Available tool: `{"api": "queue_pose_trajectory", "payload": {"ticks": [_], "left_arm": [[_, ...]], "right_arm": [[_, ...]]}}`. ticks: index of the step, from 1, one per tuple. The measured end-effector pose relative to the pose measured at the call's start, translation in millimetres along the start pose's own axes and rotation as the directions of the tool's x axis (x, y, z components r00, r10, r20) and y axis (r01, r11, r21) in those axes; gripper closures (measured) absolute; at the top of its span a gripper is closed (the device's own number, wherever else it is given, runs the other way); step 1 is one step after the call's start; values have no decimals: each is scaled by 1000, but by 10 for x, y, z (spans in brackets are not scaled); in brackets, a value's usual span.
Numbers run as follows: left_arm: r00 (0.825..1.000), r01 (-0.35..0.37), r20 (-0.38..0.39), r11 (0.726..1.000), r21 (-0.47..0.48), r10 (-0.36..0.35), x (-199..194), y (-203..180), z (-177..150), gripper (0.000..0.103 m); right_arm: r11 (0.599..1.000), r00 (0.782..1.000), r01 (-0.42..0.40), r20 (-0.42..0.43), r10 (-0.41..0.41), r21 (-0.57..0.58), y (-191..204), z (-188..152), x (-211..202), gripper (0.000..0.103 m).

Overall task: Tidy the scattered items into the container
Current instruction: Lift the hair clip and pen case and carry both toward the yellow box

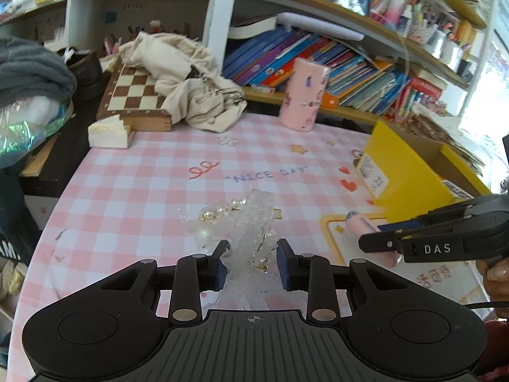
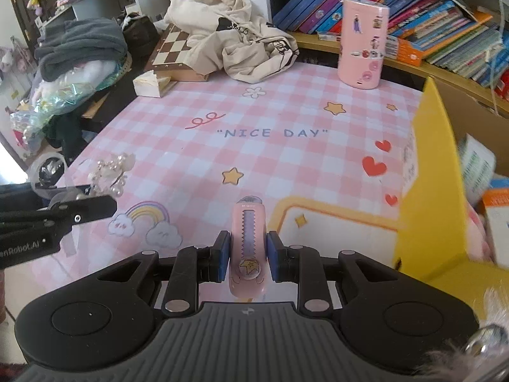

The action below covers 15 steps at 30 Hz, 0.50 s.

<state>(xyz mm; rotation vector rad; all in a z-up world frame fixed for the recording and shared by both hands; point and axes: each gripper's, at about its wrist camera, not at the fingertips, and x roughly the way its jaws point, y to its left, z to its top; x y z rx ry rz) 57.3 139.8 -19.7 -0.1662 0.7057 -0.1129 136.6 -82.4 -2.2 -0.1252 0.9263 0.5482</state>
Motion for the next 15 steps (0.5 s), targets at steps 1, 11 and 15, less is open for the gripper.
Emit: {"api": "queue_pose_trajectory", "payload": {"ticks": [1, 11, 15], "left_arm": [[1000, 7, 5, 1000, 5, -7, -35, -27, -7, 73], [998, 59, 35, 997, 42, -61, -350, -246, -110, 73], [996, 80, 39, 996, 40, -81, -435, -309, -155, 73]], "right_arm": [[1000, 1000, 1, 3, -1, 9, 3, -31, -39, 80], [997, 998, 17, 65, -22, 82, 17, -340, -412, 80], [996, 997, 19, 78, -26, 85, 43, -455, -529, 80]]}}
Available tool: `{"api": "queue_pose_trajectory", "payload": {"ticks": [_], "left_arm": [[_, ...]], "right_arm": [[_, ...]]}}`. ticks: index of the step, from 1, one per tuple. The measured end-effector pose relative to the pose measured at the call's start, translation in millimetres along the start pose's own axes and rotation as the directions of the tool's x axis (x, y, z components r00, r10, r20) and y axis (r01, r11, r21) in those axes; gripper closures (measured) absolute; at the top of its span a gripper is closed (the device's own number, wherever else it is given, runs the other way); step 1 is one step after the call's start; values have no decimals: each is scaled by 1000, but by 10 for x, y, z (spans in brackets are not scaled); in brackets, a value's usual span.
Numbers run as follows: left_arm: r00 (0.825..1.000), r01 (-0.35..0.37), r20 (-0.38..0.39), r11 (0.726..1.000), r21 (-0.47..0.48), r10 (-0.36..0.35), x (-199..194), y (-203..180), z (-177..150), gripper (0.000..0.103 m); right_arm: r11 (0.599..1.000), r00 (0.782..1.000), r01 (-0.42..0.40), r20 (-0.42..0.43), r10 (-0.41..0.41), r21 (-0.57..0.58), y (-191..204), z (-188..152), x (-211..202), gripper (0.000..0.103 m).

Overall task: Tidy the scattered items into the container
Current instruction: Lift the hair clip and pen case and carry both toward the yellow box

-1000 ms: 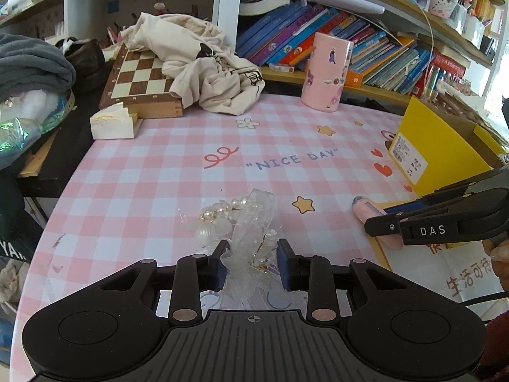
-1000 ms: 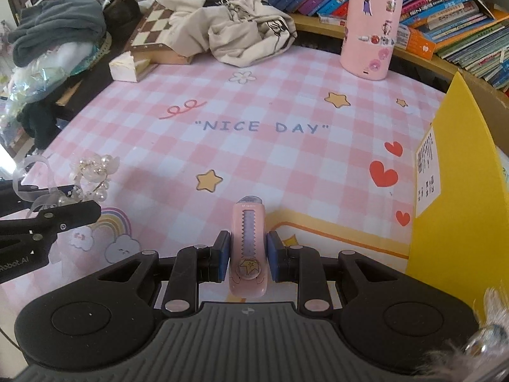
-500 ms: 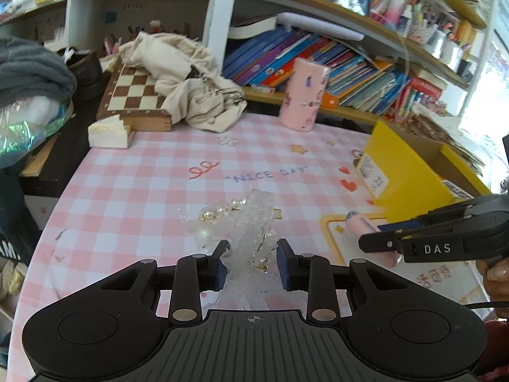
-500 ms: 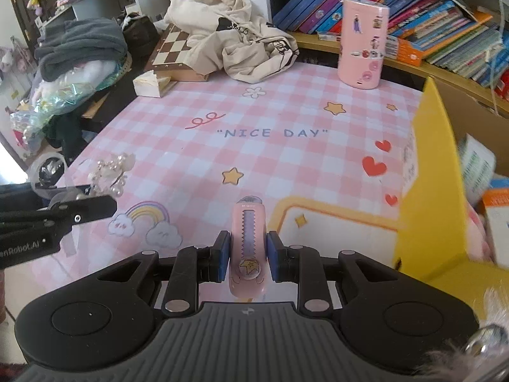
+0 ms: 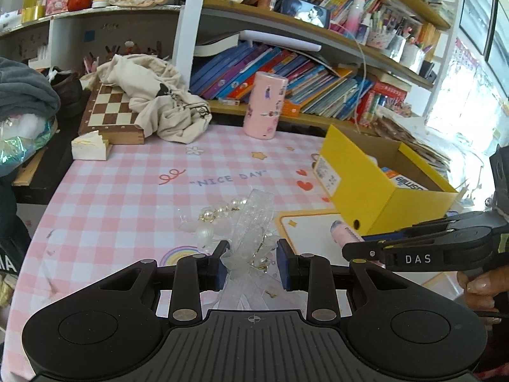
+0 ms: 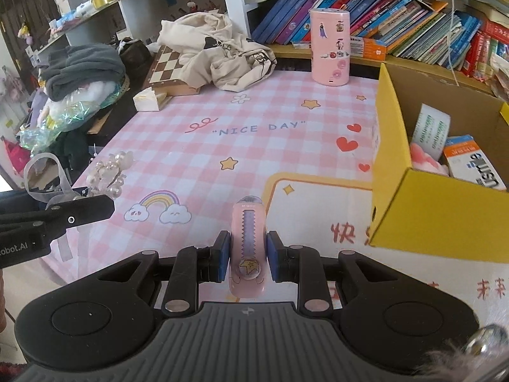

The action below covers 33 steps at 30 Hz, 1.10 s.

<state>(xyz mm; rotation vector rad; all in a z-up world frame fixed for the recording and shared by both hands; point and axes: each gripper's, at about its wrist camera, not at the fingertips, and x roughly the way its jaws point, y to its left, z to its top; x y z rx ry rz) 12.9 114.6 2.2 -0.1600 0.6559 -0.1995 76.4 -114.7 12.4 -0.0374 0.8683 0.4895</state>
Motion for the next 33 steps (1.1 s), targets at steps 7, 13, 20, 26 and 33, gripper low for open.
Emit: {"api": "queue_pose_trajectory", "payload": {"ticks": [7, 13, 20, 26, 33], "left_arm": [[999, 35, 0, 998, 56, -35, -32, -214, -35, 73], [996, 89, -23, 992, 92, -87, 7, -414, -59, 73], [988, 153, -44, 978, 138, -148, 71, -651, -63, 73], [981, 193, -58, 966, 174, -186, 138, -843, -45, 73], [971, 240, -70, 948, 208, -231, 259, -1115, 15, 73]], "right_arm": [[999, 1000, 25, 8, -26, 26, -66, -173, -189, 80], [995, 998, 65, 15, -66, 78, -207, -311, -342, 80], [983, 992, 114, 27, -119, 144, -417, -477, -527, 80], [971, 987, 147, 37, -157, 187, -571, -569, -652, 80], [956, 975, 207, 35, -219, 209, -816, -631, -788, 80]]}}
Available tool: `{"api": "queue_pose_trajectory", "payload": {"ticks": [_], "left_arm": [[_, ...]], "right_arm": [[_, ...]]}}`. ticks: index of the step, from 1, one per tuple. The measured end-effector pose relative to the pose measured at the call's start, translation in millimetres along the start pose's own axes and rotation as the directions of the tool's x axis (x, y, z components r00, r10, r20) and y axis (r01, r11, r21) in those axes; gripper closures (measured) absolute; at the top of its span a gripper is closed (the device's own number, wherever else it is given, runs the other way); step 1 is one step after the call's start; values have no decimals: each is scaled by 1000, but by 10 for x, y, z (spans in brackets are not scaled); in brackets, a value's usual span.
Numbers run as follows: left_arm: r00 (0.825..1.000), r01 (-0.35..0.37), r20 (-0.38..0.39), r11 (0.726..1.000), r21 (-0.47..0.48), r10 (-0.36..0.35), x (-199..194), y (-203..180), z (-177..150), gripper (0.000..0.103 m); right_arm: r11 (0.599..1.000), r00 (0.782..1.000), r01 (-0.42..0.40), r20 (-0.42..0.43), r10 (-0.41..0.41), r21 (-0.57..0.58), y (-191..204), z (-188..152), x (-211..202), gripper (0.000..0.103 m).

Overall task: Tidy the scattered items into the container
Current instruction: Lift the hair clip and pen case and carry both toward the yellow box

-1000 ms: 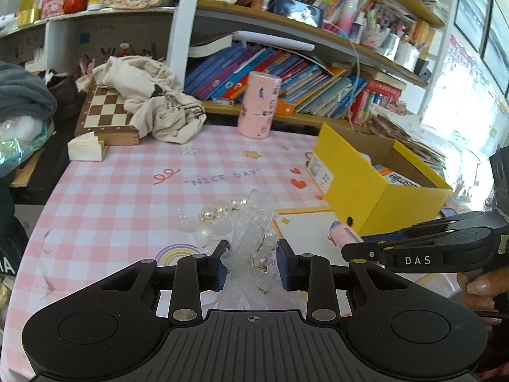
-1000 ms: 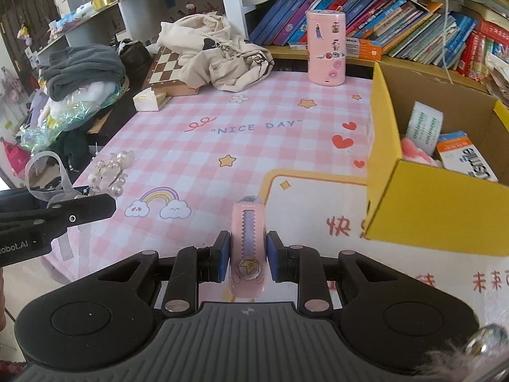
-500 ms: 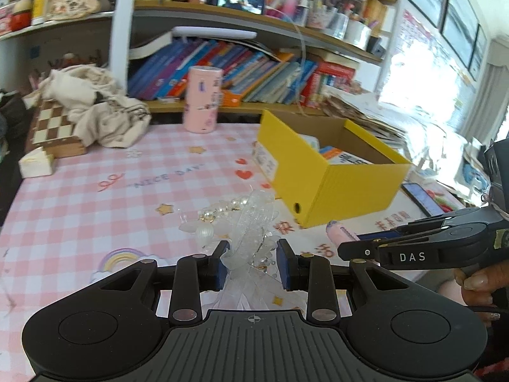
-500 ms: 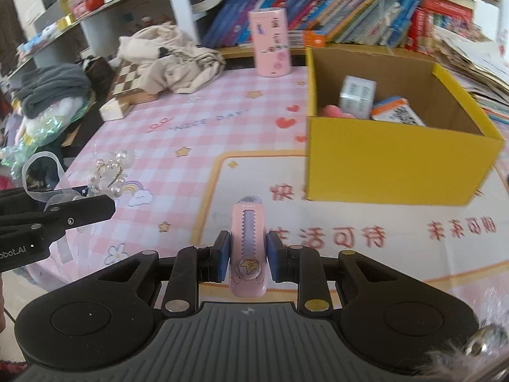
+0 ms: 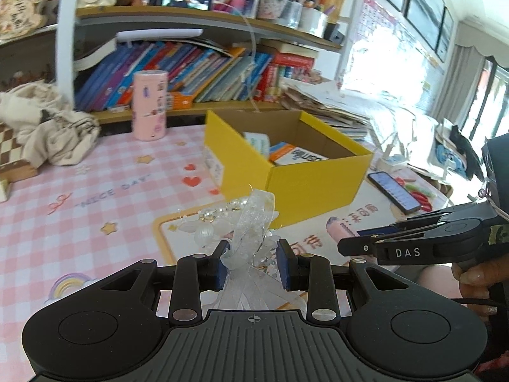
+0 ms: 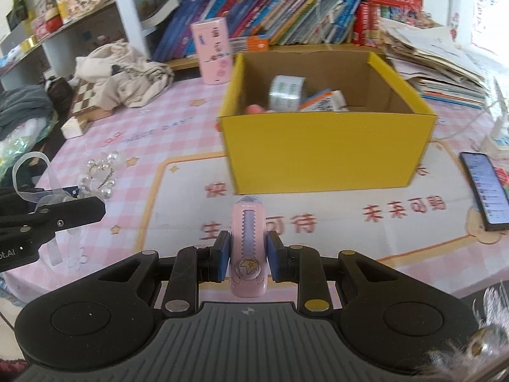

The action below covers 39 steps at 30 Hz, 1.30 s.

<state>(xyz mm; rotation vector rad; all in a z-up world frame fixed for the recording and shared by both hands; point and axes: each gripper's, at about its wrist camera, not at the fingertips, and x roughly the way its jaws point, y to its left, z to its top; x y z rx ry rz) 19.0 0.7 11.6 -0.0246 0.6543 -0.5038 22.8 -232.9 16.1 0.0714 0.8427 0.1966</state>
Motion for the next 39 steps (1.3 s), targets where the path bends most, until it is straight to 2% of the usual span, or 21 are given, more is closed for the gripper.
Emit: {"api": "queue_pose_trajectory", "payload": {"ticks": [10, 21, 30, 39], "left_arm": [[997, 79, -25, 994, 70, -78, 350, -381, 181, 73], [994, 105, -7, 988, 114, -105, 600, -719, 390, 73], [995, 82, 41, 991, 109, -87, 717, -901, 576, 73], [991, 8, 130, 998, 62, -16, 937, -902, 884, 73]], "right_arm": [[997, 998, 50, 22, -51, 53, -463, 16, -108, 80], [998, 997, 60, 46, -62, 35, -810, 113, -173, 80], [999, 995, 34, 98, -31, -36, -997, 353, -230, 80], [991, 987, -13, 156, 34, -135, -1210, 798, -104, 80]]}}
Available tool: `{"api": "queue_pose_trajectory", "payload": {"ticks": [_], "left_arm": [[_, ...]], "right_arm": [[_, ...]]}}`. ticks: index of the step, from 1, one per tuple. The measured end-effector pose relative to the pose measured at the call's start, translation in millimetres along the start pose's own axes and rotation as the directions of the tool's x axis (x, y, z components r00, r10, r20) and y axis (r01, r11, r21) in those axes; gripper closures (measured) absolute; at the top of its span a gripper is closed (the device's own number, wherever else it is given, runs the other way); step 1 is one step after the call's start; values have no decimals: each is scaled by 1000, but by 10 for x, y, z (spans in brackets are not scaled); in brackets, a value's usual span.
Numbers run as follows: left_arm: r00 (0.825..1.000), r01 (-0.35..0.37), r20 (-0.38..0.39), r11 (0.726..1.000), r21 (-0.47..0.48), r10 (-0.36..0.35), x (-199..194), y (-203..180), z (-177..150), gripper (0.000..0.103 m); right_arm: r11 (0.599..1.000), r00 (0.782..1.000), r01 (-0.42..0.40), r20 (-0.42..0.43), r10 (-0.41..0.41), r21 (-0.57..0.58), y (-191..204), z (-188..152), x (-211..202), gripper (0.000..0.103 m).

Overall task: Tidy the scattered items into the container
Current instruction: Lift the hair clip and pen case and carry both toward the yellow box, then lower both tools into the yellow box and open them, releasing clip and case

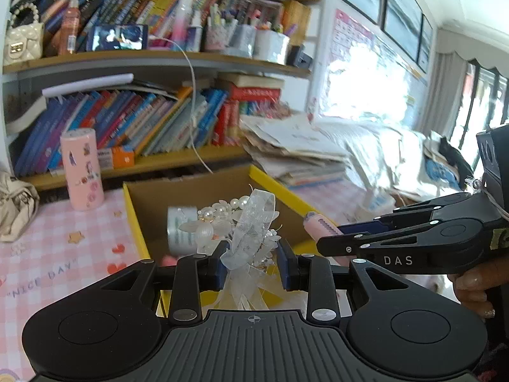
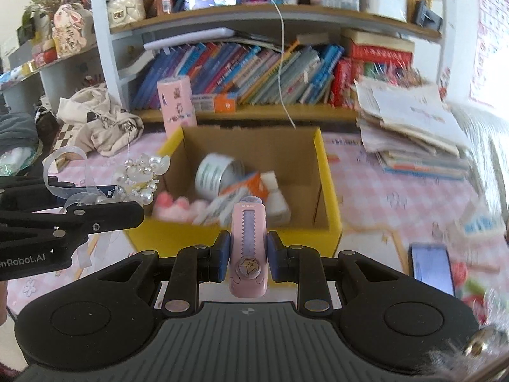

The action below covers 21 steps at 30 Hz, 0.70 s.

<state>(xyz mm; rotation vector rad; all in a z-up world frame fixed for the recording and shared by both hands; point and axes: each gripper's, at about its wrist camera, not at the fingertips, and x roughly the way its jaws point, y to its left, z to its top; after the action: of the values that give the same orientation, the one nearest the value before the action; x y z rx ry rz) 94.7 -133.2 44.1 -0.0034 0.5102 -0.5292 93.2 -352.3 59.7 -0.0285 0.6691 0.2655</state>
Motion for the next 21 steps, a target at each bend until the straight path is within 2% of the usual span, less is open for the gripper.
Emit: {"api": "queue_pose_trajectory", "payload": {"ticks": [4, 8, 12, 15, 21], "left_arm": [[999, -45, 30, 999, -3, 45, 142, 25, 158, 73], [996, -84, 20, 996, 3, 84, 343, 64, 272, 73], [993, -100, -57, 995, -7, 100, 677, 169, 329, 73], [985, -120, -125, 993, -4, 119, 902, 197, 297, 73], [973, -147, -176, 989, 18, 148, 1122, 175, 278, 73]], "right_arm": [[999, 999, -34, 14, 35, -38, -126, 215, 196, 80], [995, 997, -69, 15, 70, -74, -216, 390, 452, 80], [989, 996, -86, -1, 87, -123, -309, 574, 803, 80], [982, 994, -107, -35, 103, -153, -353, 694, 1089, 80], [968, 981, -170, -121, 149, -183, -378, 898, 1549, 80]]}}
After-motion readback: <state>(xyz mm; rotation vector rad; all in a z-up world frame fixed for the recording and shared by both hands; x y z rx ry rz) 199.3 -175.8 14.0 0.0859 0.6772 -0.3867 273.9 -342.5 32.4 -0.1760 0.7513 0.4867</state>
